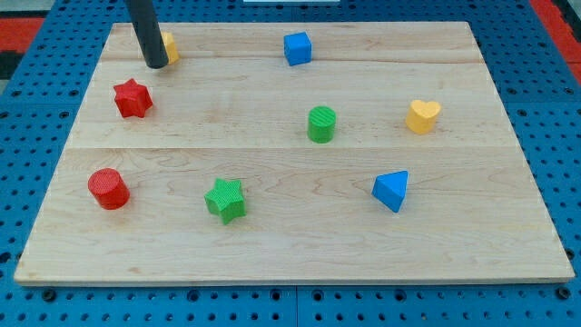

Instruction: Push red star closer to yellow hexagon

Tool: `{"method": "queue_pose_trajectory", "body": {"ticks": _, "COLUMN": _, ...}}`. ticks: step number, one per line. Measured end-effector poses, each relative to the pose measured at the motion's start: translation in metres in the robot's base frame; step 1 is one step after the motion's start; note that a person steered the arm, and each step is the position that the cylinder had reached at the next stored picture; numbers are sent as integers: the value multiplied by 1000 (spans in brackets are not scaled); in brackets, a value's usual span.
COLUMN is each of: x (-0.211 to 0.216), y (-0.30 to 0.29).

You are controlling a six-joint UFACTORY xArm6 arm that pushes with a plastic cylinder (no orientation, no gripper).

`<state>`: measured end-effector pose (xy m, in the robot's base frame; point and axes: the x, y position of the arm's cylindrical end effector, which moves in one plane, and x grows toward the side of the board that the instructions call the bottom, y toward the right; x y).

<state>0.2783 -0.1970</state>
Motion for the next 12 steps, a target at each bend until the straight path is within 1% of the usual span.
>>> {"method": "queue_pose_trajectory", "body": {"ticks": 1, "x": 14, "y": 20}}
{"method": "queue_pose_trajectory", "body": {"ticks": 2, "x": 62, "y": 75}}
{"method": "queue_pose_trajectory", "body": {"ticks": 3, "x": 110, "y": 60}}
{"method": "queue_pose_trajectory", "body": {"ticks": 4, "x": 144, "y": 13}}
{"method": "queue_pose_trajectory", "body": {"ticks": 5, "x": 142, "y": -16}}
{"method": "queue_pose_trajectory", "body": {"ticks": 7, "x": 125, "y": -61}}
{"method": "queue_pose_trajectory", "body": {"ticks": 8, "x": 108, "y": -61}}
{"method": "queue_pose_trajectory", "body": {"ticks": 9, "x": 108, "y": -23}}
{"method": "queue_pose_trajectory", "body": {"ticks": 10, "x": 108, "y": -6}}
{"method": "queue_pose_trajectory", "body": {"ticks": 11, "x": 127, "y": -6}}
{"method": "queue_pose_trajectory", "body": {"ticks": 12, "x": 133, "y": 21}}
